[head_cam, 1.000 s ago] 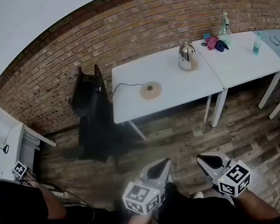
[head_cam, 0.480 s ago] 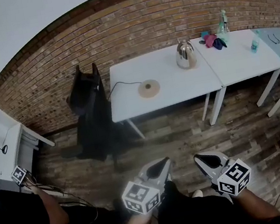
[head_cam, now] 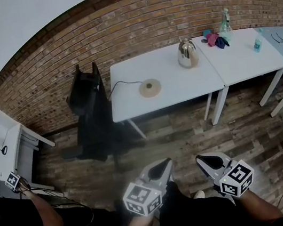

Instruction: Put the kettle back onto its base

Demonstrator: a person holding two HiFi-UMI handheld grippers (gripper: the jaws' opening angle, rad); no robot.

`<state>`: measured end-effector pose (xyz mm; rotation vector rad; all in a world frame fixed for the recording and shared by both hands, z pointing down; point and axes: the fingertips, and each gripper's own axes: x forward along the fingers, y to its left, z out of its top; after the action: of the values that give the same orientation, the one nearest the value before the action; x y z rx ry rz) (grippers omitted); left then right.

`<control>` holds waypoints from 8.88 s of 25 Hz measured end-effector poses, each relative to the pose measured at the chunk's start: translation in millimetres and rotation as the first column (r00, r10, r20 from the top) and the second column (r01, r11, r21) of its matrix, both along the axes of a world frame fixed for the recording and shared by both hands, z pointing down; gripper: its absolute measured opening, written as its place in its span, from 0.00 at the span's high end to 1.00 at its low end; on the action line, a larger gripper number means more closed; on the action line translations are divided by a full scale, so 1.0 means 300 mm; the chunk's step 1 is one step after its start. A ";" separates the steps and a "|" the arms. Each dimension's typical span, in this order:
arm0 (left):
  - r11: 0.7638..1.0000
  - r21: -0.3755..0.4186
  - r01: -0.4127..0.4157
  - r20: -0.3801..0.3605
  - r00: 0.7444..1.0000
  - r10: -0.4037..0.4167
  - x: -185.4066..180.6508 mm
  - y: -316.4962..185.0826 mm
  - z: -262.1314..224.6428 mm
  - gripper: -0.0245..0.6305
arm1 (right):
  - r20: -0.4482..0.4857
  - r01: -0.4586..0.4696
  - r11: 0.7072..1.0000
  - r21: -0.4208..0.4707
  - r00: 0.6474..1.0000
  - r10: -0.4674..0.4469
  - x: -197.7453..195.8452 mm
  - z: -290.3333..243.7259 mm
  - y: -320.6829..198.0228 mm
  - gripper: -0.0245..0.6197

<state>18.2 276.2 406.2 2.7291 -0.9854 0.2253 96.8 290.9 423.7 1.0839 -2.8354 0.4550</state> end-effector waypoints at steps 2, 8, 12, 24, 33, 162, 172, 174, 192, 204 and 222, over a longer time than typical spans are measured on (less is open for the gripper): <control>1.000 0.001 0.002 0.000 1.000 -0.002 0.001 -0.005 0.000 0.96 | 0.001 -0.003 1.000 -0.004 1.000 0.003 0.005 0.003 -0.006 0.92; 1.000 -0.003 0.003 0.000 1.000 -0.003 -0.001 -0.021 0.002 0.96 | 0.004 -0.004 1.000 -0.016 1.000 0.004 0.002 0.010 -0.019 0.92; 1.000 -0.011 0.002 -0.001 1.000 -0.002 -0.004 -0.036 0.009 0.96 | 0.005 -0.002 1.000 -0.029 1.000 0.002 -0.003 0.019 -0.033 0.92; 0.999 -0.040 0.005 -0.006 1.000 -0.005 -0.010 -0.106 0.042 0.96 | 0.006 -0.011 0.998 -0.065 1.000 0.011 -0.005 0.052 -0.101 0.92; 0.997 -0.081 0.012 -0.001 1.000 -0.012 -0.043 -0.180 0.091 0.96 | 0.007 -0.008 0.994 -0.105 1.000 0.008 -0.042 0.098 -0.181 0.92; 0.972 -0.044 -0.231 0.094 0.968 0.234 -0.020 -1.477 0.111 0.96 | -0.071 -0.343 0.939 -0.022 0.938 0.340 0.061 0.084 -1.550 0.92; 0.967 -0.082 -0.241 0.105 0.963 0.248 0.117 -1.601 0.134 0.96 | -0.092 -0.374 0.927 -0.025 0.924 0.370 0.215 0.102 -1.664 0.86; 0.968 -0.081 -0.239 0.106 0.963 0.247 0.142 -1.625 0.142 0.96 | -0.102 -0.385 0.923 -0.024 0.919 0.381 0.253 0.108 -1.685 0.85; 0.971 -0.114 -0.210 0.137 0.965 0.225 0.299 -1.803 0.202 0.96 | -0.210 -0.478 0.878 -0.031 0.862 0.461 0.534 0.222 -1.953 0.72; 0.970 -0.169 -0.173 0.165 0.966 0.201 0.340 -1.898 0.264 0.96 | -0.341 -0.506 0.860 -0.067 0.822 0.457 0.651 0.386 -2.153 0.65; 0.971 -0.220 -0.090 0.178 0.975 0.130 0.286 -1.966 0.333 0.96 | -0.440 -0.527 0.842 -0.114 0.787 0.432 0.669 0.573 -2.279 0.66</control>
<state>104.0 -313.6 506.1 2.6038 -0.8026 0.5877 297.5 -392.7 595.6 1.6361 -2.0734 0.5076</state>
